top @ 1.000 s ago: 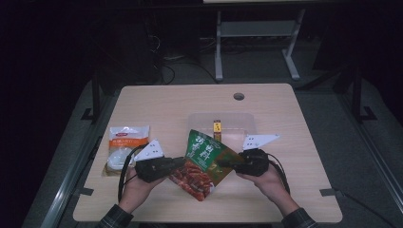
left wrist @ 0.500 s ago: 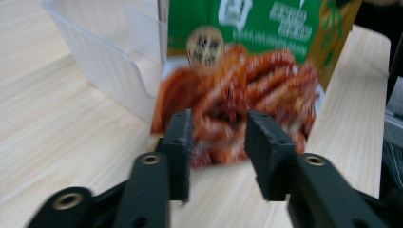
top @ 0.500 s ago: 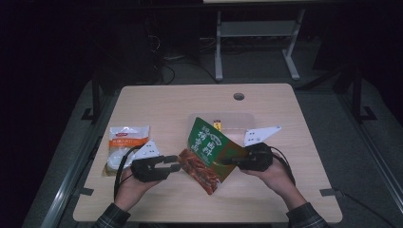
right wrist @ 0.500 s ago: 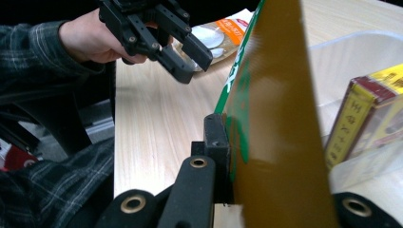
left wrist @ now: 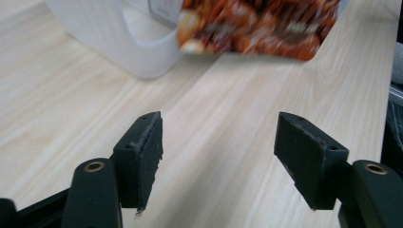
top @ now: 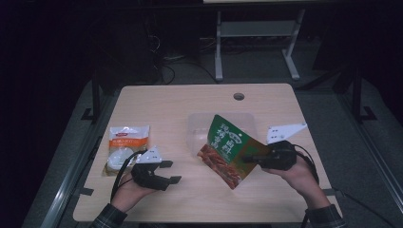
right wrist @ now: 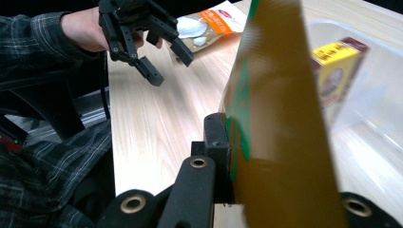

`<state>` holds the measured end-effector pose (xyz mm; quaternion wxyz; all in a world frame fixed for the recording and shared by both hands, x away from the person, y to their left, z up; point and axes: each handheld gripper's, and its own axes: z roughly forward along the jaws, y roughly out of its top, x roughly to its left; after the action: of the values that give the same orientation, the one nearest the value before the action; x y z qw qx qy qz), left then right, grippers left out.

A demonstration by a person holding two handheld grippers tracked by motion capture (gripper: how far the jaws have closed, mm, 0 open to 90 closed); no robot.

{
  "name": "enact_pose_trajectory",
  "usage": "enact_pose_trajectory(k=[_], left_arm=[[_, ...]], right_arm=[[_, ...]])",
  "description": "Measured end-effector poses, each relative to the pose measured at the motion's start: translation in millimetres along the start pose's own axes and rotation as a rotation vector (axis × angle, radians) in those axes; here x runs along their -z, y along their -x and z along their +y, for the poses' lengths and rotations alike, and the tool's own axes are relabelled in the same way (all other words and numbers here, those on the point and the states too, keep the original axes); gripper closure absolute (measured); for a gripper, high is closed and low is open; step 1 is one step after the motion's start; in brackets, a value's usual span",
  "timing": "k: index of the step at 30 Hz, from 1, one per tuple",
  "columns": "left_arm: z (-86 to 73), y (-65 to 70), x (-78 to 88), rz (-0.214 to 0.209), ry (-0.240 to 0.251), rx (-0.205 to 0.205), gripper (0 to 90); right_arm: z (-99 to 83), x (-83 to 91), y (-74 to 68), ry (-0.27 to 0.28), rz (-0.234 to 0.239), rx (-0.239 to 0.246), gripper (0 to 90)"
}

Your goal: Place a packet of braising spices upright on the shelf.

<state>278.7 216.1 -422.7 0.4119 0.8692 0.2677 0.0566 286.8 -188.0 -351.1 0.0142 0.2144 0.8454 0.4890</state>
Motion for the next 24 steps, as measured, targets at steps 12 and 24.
enact_pose_trajectory(k=[12, 24], left_arm=[[-8.6, 0.9, -2.7, -0.019, -0.033, 0.003, 26.1], [-8.6, 0.3, -4.2, -0.022, -0.047, -0.003, 24.2]], right_arm=[[-0.8, 50.5, 1.2, 0.008, -0.103, 0.001, 90.0], [8.2, 72.0, 14.6, 0.021, -0.168, -0.004, 90.0]])
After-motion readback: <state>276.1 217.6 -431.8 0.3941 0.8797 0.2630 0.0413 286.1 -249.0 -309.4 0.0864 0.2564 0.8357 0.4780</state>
